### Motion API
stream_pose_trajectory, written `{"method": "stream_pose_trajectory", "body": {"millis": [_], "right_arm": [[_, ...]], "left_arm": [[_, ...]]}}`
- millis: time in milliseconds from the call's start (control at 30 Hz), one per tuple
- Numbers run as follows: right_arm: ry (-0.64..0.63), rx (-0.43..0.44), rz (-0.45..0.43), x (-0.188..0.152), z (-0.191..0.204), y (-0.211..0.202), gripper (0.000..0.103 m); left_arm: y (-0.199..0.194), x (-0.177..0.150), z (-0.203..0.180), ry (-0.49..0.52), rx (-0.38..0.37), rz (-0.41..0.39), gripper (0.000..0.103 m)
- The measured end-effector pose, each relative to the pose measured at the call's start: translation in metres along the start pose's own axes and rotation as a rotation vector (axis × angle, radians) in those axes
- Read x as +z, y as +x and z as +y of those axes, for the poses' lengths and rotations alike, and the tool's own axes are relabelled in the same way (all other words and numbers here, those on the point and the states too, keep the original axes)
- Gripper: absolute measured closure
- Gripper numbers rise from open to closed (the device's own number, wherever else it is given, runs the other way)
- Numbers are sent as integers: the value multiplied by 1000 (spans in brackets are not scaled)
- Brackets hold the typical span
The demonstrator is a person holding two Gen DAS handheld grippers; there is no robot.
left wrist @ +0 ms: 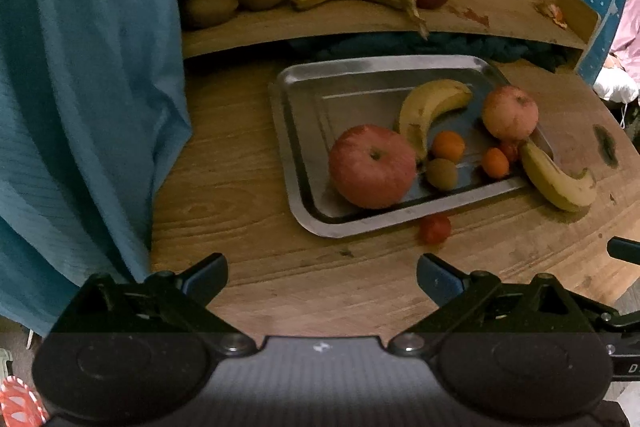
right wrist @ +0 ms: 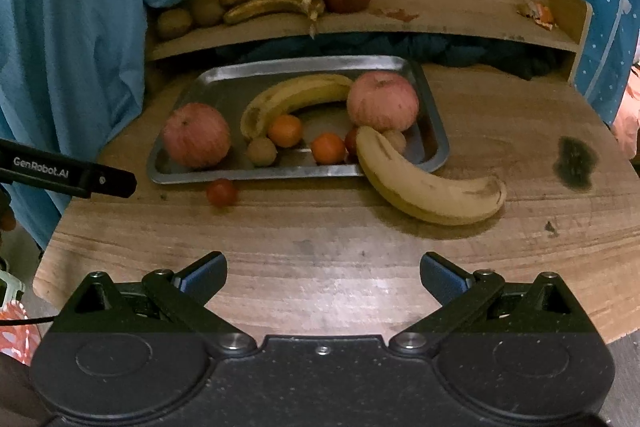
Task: Organize fruits
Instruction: 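Lift both open grippers away from the tray, then move the left gripper to the cherry tomato while the right approaches the second banana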
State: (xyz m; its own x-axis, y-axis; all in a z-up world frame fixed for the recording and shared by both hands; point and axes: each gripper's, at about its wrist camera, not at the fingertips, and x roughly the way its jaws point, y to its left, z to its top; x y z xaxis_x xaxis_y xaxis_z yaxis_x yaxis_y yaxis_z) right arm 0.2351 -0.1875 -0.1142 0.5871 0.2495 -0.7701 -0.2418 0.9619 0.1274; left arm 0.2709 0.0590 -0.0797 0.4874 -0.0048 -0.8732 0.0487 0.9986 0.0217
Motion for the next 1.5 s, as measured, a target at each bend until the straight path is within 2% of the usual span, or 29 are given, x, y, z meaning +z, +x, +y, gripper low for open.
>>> {"method": "stream_pose_trajectory", "body": {"millis": [833, 1500], "right_arm": [[12, -52, 87, 3, -28, 8, 1], [-42, -99, 98, 33, -61, 10, 1]], "left_arm": [[28, 7, -38, 86, -55, 95, 0], [46, 30, -65, 68, -96, 113, 0]]}}
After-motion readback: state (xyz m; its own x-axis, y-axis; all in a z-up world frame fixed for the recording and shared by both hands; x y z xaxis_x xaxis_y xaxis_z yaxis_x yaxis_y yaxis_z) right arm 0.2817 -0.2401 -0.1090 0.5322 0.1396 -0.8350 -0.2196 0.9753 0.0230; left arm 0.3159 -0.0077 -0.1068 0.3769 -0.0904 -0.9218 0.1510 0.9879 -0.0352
